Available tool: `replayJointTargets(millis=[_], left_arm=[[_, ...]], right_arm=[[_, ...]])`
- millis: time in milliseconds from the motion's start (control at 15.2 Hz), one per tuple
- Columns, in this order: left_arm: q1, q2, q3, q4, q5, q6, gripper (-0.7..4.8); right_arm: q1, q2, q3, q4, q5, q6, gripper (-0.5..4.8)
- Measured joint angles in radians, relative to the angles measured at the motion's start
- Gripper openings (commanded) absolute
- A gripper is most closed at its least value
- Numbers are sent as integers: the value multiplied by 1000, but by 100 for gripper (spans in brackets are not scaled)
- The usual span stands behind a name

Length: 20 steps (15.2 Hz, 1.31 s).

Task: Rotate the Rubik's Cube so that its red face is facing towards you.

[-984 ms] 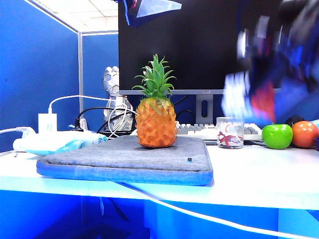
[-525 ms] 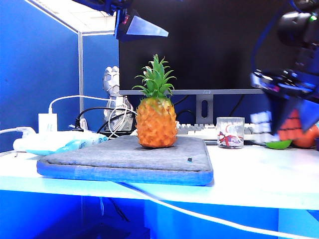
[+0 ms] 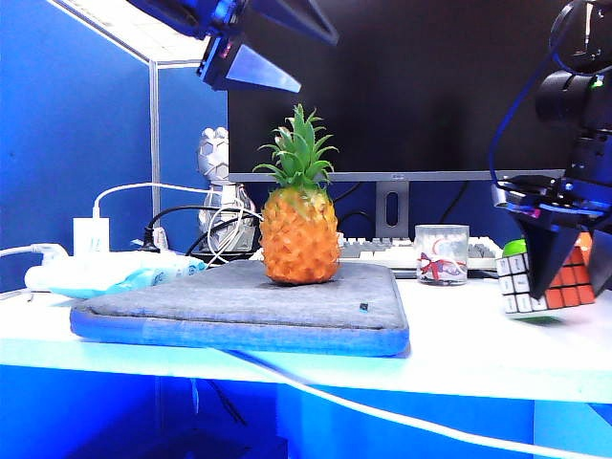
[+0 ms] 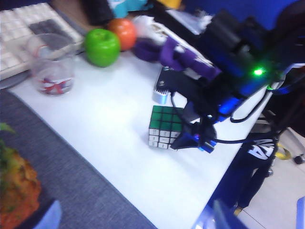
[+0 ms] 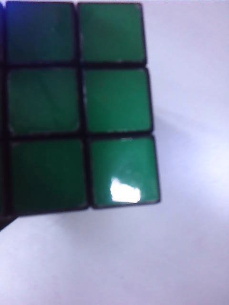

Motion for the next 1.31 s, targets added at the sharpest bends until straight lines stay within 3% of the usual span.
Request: replayJointTargets(millis=[66, 394, 459, 525, 1049, 1312], left_arm=[[-1, 0, 0, 1, -5, 0, 421], [0, 0, 0, 7, -24, 0, 421], [0, 0, 0, 8, -24, 0, 421], [-1, 0, 0, 8, -24, 0, 421], [-1, 0, 0, 7, 9, -19, 421], [-1, 0, 0, 8, 24, -22, 421]], right_arm=[[0, 5, 0, 7, 0, 0, 5], [0, 24, 1, 29, 2, 2, 291], [0, 24, 1, 30, 2, 2, 432], [0, 25, 1, 30, 4, 1, 479], [0, 26, 13, 89, 17, -5, 479], [0, 106, 151, 53, 23, -50, 479]])
